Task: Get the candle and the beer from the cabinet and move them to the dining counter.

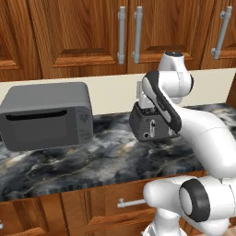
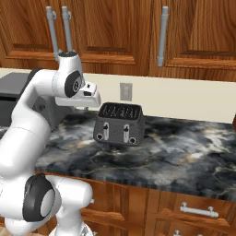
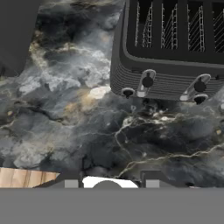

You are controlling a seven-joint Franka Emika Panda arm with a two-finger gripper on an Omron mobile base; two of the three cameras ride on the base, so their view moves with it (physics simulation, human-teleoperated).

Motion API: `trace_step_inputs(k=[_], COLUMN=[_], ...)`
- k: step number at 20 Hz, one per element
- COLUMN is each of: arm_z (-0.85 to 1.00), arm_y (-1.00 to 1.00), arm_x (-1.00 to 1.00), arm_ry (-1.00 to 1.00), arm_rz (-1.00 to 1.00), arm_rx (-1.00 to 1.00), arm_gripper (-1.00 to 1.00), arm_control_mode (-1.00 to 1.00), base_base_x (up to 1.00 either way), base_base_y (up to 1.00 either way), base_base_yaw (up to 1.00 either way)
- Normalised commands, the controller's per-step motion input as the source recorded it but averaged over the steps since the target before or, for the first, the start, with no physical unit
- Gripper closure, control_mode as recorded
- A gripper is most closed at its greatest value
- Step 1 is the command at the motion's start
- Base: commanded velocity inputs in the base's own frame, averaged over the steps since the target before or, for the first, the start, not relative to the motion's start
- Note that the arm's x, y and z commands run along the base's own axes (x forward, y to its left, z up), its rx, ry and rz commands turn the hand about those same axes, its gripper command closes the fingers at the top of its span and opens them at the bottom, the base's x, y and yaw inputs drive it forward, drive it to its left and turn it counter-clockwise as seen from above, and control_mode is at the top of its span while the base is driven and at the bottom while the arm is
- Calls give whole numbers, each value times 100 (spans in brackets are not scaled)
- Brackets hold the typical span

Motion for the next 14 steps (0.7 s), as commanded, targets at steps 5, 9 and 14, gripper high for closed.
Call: trace_step_inputs(k=[5, 9, 14], arm_z=[-1, -5, 14], arm_y=[-8, 3, 56], arm_x=[-32, -40, -14], arm_ry=[-2, -16, -46], arm_rz=[-2, -15, -18], arm_rx=[0, -5, -14], arm_gripper=[-100, -100, -100], arm_control_mode=[-100, -100, -100], base_base_x=[0, 0, 0], base_base_y=[0, 0, 0], base_base_yaw=[0, 0, 0])
